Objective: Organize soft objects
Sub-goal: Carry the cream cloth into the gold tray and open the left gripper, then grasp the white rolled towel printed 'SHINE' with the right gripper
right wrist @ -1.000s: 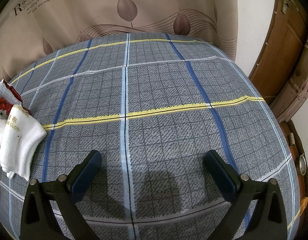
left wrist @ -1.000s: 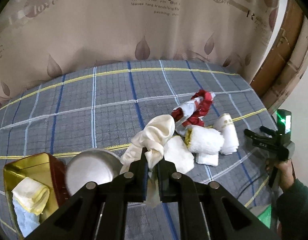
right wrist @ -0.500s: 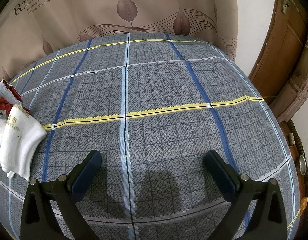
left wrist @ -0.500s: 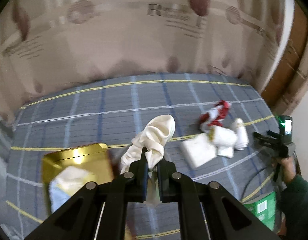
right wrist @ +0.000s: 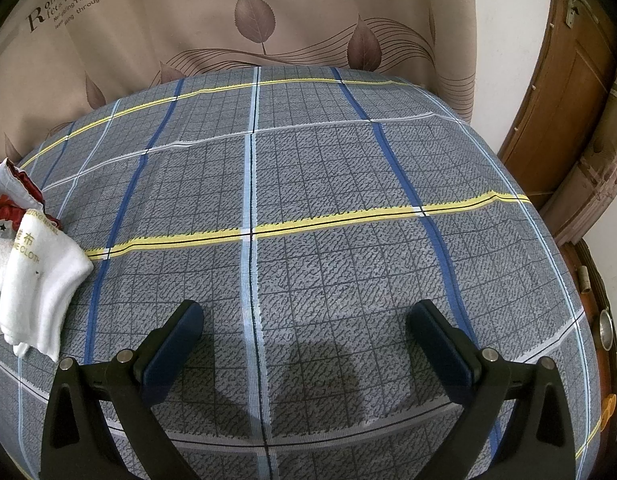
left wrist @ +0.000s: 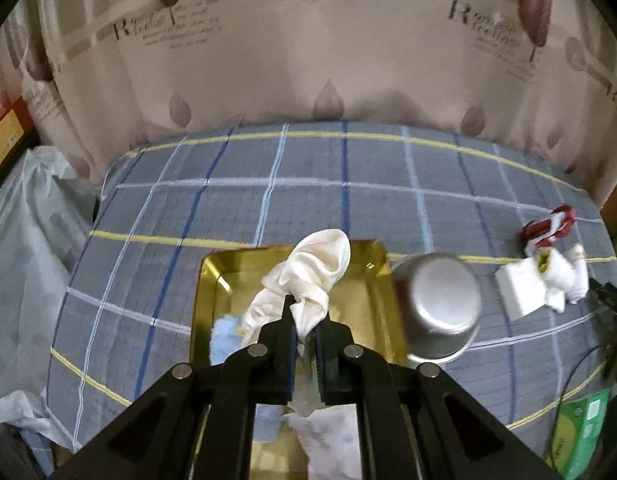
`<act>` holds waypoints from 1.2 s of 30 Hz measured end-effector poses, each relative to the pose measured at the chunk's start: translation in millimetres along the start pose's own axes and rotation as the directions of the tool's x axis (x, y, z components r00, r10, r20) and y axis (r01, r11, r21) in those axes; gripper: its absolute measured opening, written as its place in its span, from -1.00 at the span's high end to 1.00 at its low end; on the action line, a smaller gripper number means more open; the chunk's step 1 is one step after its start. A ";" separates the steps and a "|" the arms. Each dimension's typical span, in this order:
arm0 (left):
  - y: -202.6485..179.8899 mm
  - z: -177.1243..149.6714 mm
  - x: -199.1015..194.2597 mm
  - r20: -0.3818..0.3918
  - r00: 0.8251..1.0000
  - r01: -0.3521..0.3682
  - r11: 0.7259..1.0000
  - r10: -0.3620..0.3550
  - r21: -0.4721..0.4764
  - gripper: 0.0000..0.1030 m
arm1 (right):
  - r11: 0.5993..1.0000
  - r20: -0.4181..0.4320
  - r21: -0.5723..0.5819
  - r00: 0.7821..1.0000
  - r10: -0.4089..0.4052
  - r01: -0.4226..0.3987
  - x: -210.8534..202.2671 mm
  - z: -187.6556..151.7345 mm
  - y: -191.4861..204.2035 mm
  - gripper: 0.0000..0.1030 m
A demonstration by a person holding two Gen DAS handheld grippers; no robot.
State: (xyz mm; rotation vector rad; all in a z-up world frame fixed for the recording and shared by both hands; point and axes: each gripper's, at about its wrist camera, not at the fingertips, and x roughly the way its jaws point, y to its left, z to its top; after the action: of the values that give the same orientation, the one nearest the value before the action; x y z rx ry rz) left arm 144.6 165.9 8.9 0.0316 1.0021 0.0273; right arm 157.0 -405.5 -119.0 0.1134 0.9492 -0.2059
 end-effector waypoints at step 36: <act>17.4 -52.1 -3.5 0.078 0.997 -0.027 1.000 0.028 -0.016 0.12 | 0.992 0.014 0.007 0.992 0.127 -0.127 -44.4 19.6 52.4 -0.96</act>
State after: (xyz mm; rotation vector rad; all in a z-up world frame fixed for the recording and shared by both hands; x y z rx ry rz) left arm 98.7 183.9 -15.5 0.0320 0.9230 0.0583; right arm 159.2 -352.6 -71.1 0.1784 0.9242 -0.0928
